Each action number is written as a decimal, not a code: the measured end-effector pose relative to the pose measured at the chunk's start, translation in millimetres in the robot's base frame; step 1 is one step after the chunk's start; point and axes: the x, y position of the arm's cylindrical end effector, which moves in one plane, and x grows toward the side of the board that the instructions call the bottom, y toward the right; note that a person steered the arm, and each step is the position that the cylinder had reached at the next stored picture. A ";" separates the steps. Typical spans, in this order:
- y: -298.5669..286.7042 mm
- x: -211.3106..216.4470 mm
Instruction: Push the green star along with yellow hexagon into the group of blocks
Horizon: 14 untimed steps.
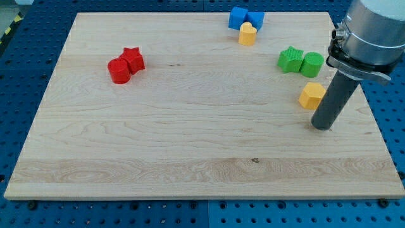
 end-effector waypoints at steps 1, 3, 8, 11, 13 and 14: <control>-4.0 -14.4; -39.4 -58.7; -38.6 -55.7; 15.1 -23.7; -17.8 -81.5; -33.1 -113.1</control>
